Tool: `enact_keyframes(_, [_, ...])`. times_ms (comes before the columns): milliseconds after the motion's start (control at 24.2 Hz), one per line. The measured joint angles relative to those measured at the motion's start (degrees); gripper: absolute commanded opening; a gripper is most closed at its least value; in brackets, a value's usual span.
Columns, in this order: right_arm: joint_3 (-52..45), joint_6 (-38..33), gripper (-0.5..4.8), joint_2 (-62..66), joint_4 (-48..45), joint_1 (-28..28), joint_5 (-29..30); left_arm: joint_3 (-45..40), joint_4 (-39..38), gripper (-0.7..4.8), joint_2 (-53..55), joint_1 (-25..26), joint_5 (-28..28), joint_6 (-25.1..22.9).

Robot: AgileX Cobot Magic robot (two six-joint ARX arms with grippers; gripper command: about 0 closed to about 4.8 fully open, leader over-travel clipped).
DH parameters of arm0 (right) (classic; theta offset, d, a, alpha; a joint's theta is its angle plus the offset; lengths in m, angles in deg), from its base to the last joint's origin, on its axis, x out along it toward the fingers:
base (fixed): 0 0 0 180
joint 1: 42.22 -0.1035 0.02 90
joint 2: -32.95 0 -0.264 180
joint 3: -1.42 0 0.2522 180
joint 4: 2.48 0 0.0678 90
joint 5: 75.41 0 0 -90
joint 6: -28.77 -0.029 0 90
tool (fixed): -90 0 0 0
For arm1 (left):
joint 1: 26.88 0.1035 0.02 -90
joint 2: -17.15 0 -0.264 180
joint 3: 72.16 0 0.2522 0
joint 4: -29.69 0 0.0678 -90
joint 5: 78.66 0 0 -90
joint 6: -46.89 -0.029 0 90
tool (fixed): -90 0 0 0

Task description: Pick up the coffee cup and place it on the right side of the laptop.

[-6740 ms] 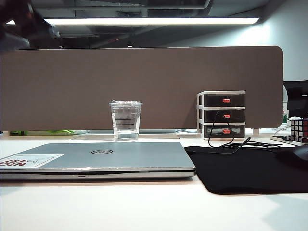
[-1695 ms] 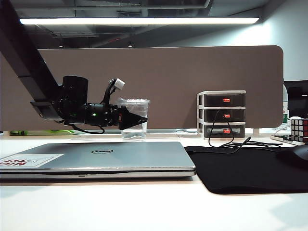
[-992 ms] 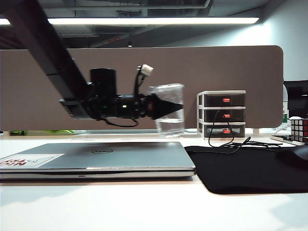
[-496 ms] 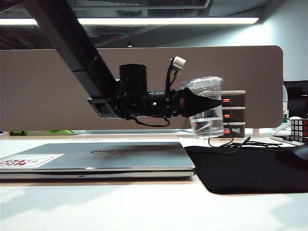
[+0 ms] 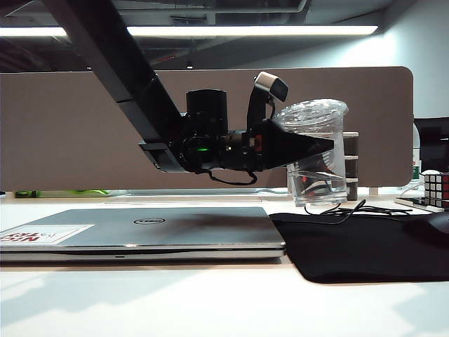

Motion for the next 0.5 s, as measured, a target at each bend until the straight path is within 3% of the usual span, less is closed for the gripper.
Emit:
enact_keyframes(331, [0.0, 0.0, -0.01, 0.0, 0.0, 0.0, 0.0, -0.1, -2.7, 3.60, 0.0, -4.0, -1.8, 0.7])
enact_keyframes(496, [0.0, 0.0, -0.01, 0.0, 0.0, 0.0, 0.0, -0.1, -4.2, 3.63, 0.0, -5.8, -0.7, -2.6])
